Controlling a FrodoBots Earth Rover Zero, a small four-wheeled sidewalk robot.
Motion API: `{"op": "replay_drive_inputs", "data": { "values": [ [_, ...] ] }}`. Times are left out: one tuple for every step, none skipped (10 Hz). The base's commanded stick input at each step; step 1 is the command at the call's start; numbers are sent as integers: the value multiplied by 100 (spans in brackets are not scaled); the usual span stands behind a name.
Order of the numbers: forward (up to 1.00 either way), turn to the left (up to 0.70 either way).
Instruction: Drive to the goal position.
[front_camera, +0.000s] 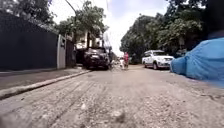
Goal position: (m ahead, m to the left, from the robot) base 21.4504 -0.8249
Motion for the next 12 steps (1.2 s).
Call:
{"op": "replay_drive_inputs", "data": {
  "values": [
    [70, 0],
    [70, 0],
    [70, 0],
    [70, 0],
    [70, 0],
    [70, 14],
    [70, 14],
    [70, 0],
    [70, 0],
    [70, 0],
    [70, 0],
    [70, 0]
  ]
}}
